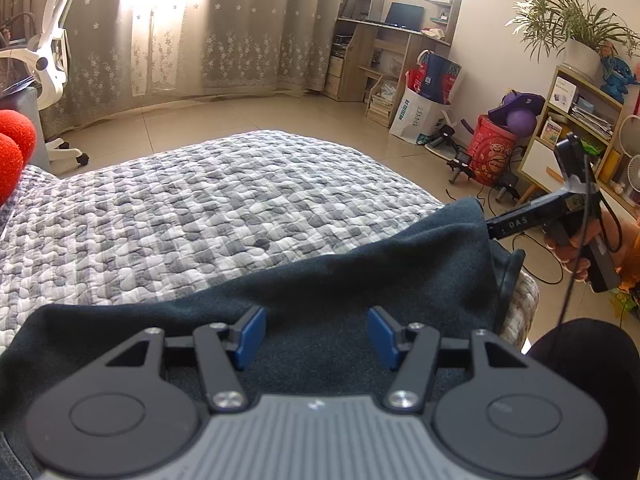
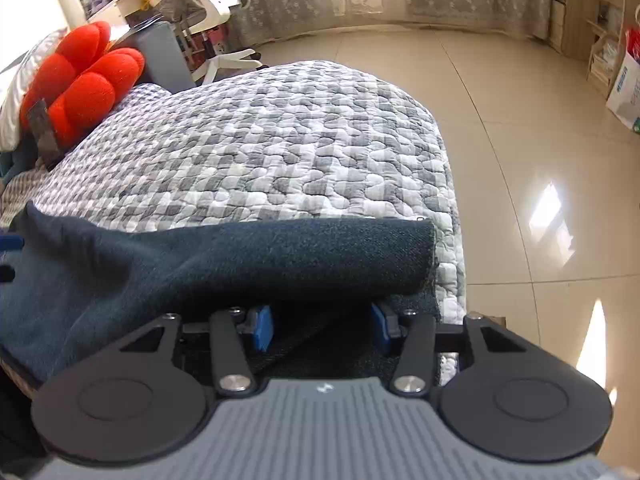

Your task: Fold clothes

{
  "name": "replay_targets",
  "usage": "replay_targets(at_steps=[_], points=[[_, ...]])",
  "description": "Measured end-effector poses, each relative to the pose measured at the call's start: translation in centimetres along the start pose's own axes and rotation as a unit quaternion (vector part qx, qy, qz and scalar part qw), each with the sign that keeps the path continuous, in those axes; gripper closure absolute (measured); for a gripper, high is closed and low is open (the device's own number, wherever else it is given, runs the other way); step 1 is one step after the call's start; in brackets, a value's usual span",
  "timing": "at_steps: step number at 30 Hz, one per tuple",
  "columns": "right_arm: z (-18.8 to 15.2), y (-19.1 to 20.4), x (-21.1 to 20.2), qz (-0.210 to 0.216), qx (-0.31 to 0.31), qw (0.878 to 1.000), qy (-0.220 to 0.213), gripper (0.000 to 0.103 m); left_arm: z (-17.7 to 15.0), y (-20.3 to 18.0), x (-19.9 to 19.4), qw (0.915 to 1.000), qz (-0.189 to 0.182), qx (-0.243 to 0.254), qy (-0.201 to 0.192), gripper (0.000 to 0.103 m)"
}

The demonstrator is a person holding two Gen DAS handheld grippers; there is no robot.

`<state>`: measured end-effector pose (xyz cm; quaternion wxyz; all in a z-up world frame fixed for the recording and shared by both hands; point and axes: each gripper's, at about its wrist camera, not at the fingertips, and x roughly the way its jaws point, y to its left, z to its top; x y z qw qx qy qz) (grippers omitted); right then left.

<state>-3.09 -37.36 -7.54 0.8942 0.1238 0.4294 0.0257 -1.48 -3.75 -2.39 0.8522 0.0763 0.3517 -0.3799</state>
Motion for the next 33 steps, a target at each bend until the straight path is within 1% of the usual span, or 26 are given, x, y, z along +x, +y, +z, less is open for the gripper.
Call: replay_targets(at_steps=[3,6,9,10,11,12,13,14,16,18,21,24,26,30,31,33], points=[[0.1,-0.2,-0.1,-0.008,0.030,1.000,-0.001,0.053,-0.3,-0.4,0.9,1.0000,0.000,-0.001,0.009,0.044],[-0.4,-0.3,-1.2,-0.029,0.065,0.997,-0.002,0.051,-0.7,-0.4,1.3,0.9998,0.003,-0.002,0.017,0.044],[-0.9,-0.8,-1.6,-0.031,0.102,0.994,-0.005,0.051,-1.0,-0.4,1.4,0.9998,0.000,-0.003,0.021,0.044],[-1.0,-0.9,-1.6,-0.030,0.109,0.994,-0.008,0.048,-1.2,-0.3,1.5,0.9997,-0.001,-0.005,0.022,0.044],[-1.1,-0.8,-1.5,-0.031,0.115,0.993,-0.012,0.052,-1.3,-0.4,1.6,0.9997,-0.002,-0.007,0.022,0.044],[-1.0,-0.7,-1.4,-0.026,0.115,0.993,-0.018,0.058,-1.3,-0.4,1.6,0.9997,-0.003,-0.010,0.022,0.044],[-1.0,-0.5,-1.4,-0.020,0.114,0.993,-0.024,0.073,-1.4,-0.4,1.7,0.9997,-0.003,-0.012,0.022,0.044],[-0.9,-0.4,-1.6,-0.017,0.115,0.993,-0.030,0.084,-1.4,-0.4,1.7,0.9997,-0.003,-0.015,0.021,0.044],[-0.8,-0.5,-2.6,-0.020,0.126,0.991,-0.043,0.093,-1.4,-0.4,1.5,0.9996,-0.003,-0.017,0.020,0.044],[-0.8,-0.4,-4.2,-0.024,0.132,0.989,-0.060,0.093,-1.4,-0.4,1.2,0.9997,-0.001,-0.016,0.019,0.044],[-1.3,0.0,-6.8,-0.045,0.126,0.988,-0.073,0.094,-1.5,-0.3,0.8,0.9997,-0.001,-0.017,0.017,0.044],[-2.3,0.2,-8.6,-0.057,0.126,0.988,-0.071,0.094,-1.3,-0.2,0.6,0.9997,-0.003,-0.017,0.015,0.044],[-3.3,0.1,-9.2,-0.066,0.126,0.988,-0.061,0.094,-1.2,-0.4,0.5,0.9997,-0.011,-0.014,0.016,0.044],[-4.9,-0.3,-7.5,-0.069,0.147,0.986,-0.020,0.094,-1.4,-0.9,0.7,0.9993,-0.025,-0.001,0.026,0.044],[-5.1,-0.3,-6.4,-0.070,0.153,0.986,-0.007,0.094,-1.5,-1.1,0.9,0.9991,-0.027,0.004,0.031,0.044],[-5.7,-0.7,-5.4,-0.071,0.156,0.985,0.006,0.094,-1.8,-1.5,1.3,0.9983,-0.029,0.012,0.049,0.044]])
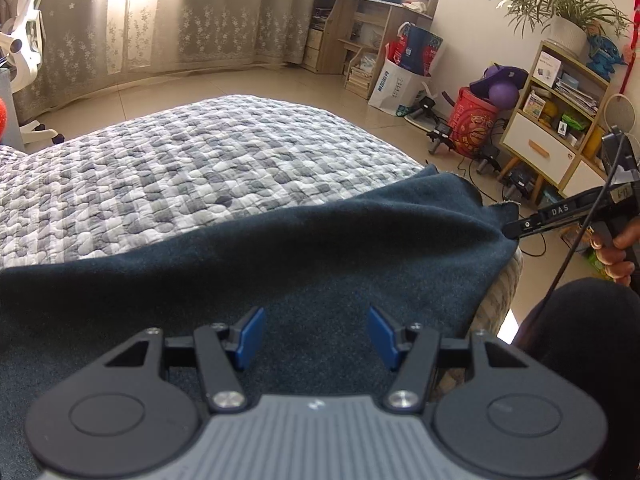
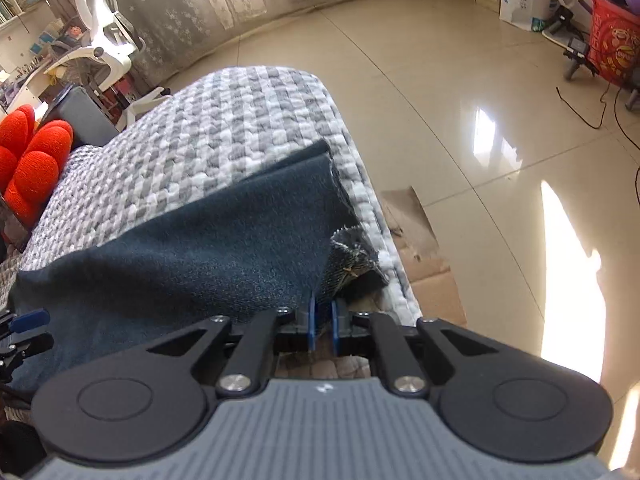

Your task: Fold clothes

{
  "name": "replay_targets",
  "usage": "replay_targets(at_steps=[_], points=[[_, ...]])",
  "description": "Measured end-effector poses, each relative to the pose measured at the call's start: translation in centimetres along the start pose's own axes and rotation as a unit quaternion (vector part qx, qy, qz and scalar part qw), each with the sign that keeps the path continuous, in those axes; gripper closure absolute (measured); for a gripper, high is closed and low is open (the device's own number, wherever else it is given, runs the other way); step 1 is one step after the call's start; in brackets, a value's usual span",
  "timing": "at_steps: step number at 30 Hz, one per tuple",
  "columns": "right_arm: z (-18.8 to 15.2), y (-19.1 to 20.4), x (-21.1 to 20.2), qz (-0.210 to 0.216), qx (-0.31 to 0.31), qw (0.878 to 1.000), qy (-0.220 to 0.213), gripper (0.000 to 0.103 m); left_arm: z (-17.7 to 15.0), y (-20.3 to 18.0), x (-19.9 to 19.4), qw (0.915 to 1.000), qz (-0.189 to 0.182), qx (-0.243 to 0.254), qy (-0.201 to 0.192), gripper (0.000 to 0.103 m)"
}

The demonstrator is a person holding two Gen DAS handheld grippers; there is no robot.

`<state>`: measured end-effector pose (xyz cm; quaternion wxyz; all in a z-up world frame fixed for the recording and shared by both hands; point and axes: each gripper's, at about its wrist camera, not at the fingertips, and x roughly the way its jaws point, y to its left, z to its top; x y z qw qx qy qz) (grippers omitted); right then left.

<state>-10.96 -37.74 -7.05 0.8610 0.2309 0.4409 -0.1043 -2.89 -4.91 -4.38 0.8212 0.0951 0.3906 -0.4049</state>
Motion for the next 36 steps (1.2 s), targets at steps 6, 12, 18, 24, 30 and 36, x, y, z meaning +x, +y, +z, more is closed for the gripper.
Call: replay_targets(at_steps=[6,12,18,24,30,36], points=[[1.2,0.2,-1.7,-0.002,-0.031,0.999,-0.042,0.070,-0.3,0.1,-0.7,0.9995,0.016,0.026,0.009,0.044],[3.4,0.5,-1.0,0.003,-0.045,0.997,-0.071,0.060,0.6,3.3,-2.7,0.9972,0.072,-0.001,-0.019,0.044],[4.8,0.8,0.7,0.026,-0.055,0.994,-0.088,0.057,1.4,8.3,-4.6,0.9857,0.152,-0.053,-0.050,0.044],[6.3,0.5,2.9,0.049,-0.046,0.993,-0.097,0.057,1.4,13.3,-5.5,0.9723,0.201,-0.103,-0.059,0.044],[6.6,0.4,4.4,0.062,-0.044,0.991,-0.109,0.057,0.8,15.7,-3.5,0.9715,0.198,-0.127,-0.030,0.044],[4.9,1.3,4.1,0.025,-0.077,0.987,-0.139,0.103,-0.1,14.8,-3.4,0.9670,0.233,-0.095,-0.042,0.094]])
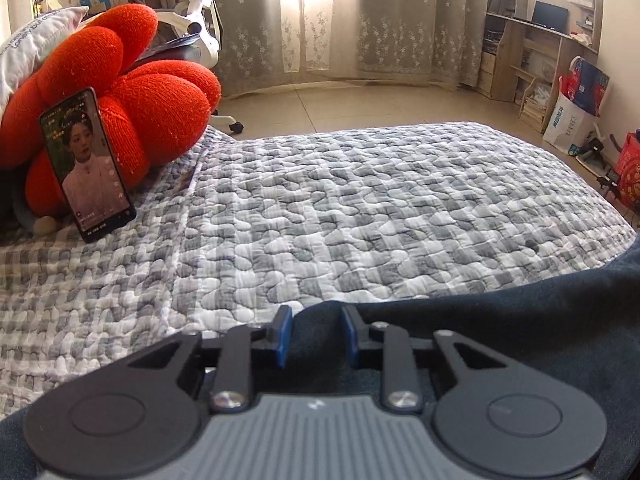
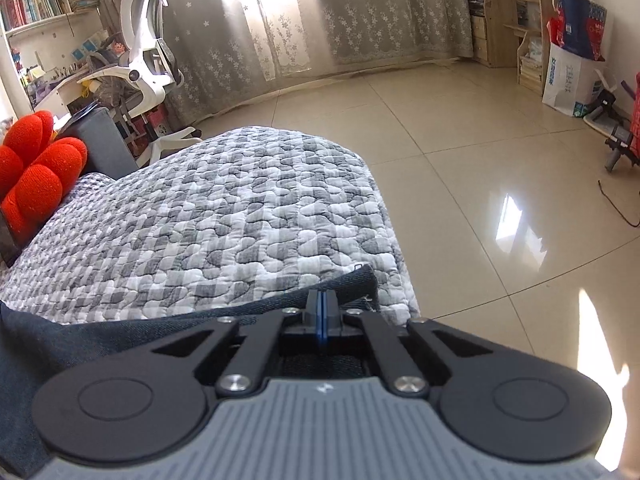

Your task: Fold clothes

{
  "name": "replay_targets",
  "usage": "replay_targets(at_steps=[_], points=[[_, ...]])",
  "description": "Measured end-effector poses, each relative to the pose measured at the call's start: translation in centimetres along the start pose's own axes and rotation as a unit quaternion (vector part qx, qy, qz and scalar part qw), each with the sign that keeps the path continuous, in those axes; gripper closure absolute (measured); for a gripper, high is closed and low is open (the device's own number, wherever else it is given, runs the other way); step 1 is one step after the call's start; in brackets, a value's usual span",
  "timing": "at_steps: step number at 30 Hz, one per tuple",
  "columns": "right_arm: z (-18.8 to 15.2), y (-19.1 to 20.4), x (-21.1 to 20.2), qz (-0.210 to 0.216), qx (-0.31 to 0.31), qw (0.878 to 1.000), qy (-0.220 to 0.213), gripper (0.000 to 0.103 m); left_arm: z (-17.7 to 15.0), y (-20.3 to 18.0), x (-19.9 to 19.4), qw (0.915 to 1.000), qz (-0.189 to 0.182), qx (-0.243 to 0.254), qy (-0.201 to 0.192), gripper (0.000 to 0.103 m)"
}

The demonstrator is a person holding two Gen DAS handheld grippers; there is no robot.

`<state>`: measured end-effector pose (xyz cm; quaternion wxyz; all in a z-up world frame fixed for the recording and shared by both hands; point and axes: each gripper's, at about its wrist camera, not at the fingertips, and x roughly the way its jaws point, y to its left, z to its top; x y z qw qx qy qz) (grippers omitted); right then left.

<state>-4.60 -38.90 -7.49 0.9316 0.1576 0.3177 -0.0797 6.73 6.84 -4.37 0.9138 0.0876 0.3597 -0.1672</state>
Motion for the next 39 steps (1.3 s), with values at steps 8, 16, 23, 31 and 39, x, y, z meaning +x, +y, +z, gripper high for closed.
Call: replay_targets(at_steps=[8,16,23,31,39], points=[[0.6,2.2,-8.9,-0.078,-0.059,0.982,-0.161,0.103,-1.0,0.3,-3.5,0.9981,-0.004,-0.020,-0.059,0.097],[0.9,0.9,-7.3,-0.023,-0.037,0.996,-0.083,0.066,-1.2,0.4,-2.6,0.9983,-0.006,-0.035,-0.047,0.095],[-0.2,0.8,-3.3,-0.022,-0.044,0.998,-0.036,0.055,-0.9,0.2,-1.6,0.9987,0.003,-0.036,-0.035,0.093],[-1.8,0.7,-2.5,-0.038,0.003,0.999,-0.019,0.055,-0.8,-0.5,-0.5,0.9987,0.019,-0.034,-0.032,0.090],[-1.3,-0.5,-1.1,-0.041,0.018,0.999,-0.010,0.051,-0.9,-0.6,-0.8,0.9986,0.022,-0.037,-0.032,0.090]])
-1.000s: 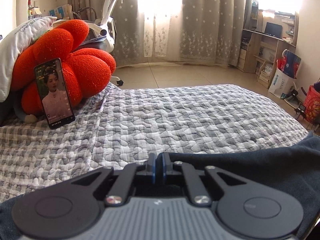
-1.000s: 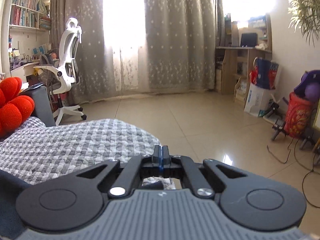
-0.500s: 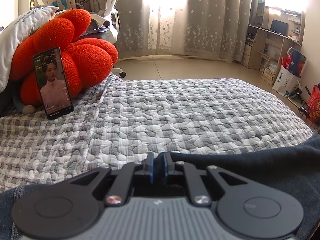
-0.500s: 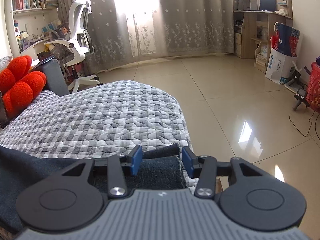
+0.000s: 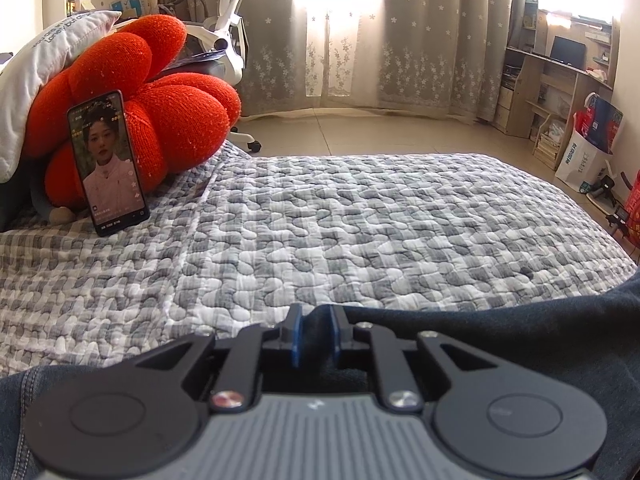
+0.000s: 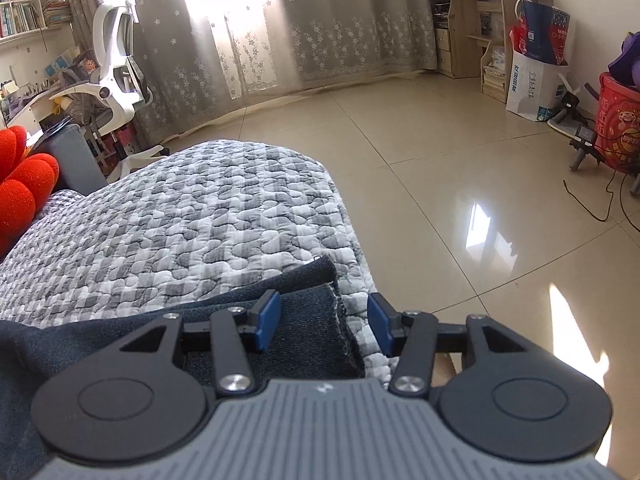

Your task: Fold clothes

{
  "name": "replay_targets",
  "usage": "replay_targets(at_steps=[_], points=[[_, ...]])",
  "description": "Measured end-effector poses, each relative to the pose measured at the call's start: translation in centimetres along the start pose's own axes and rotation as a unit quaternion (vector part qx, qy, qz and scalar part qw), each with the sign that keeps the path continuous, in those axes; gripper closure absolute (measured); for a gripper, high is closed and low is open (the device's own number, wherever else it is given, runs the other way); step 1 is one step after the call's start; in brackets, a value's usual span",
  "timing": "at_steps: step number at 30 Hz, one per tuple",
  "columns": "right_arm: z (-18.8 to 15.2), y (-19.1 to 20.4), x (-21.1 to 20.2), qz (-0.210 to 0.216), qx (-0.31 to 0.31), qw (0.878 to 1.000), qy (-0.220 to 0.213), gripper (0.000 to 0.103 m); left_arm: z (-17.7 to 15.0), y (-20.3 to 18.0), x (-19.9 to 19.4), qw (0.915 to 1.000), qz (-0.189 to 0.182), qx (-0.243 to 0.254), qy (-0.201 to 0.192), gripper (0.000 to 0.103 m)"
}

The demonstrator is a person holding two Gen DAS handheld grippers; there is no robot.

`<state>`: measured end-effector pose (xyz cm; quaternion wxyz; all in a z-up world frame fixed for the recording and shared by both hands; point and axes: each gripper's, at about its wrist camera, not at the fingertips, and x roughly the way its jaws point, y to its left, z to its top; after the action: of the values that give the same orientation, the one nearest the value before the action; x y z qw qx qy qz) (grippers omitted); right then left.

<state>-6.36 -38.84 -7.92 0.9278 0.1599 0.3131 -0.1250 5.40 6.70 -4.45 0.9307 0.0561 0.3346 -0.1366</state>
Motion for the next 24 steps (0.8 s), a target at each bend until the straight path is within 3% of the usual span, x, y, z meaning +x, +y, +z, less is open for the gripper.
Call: replay_targets(at_steps=[9,10,11,18,20,24], points=[[0.2,-0.7,0.3,0.019,0.012,1.000,0.004,0.051,-0.2,-0.6,-0.1,0.9999,0.010,0.013,0.000,0.090],[0.2,-0.8,0.3,0.023,0.014,1.000,0.006,0.055,-0.1,-0.6,-0.1,0.9999,0.010,0.012,0.000,0.089],[0.2,-0.7,0.1,0.032,0.014,0.999,0.007,0.068,-0.2,-0.6,-0.1,0.9999,0.009,0.011,0.000,0.089],[-0.2,1.8,-1.7,-0.008,-0.062,0.997,-0.035,0.085,-0.2,-0.4,-0.3,0.9999,0.012,-0.003,-0.003,0.090],[-0.4,2.2,-2.6,-0.018,-0.070,0.996,-0.054,0.098,-0.2,-0.3,-0.4,0.9998,0.012,-0.011,-0.007,0.093],[-0.4,2.9,-4.6,-0.033,-0.087,0.992,-0.091,0.098,-0.4,-0.1,-1.0,0.9996,0.009,-0.020,-0.016,0.096]])
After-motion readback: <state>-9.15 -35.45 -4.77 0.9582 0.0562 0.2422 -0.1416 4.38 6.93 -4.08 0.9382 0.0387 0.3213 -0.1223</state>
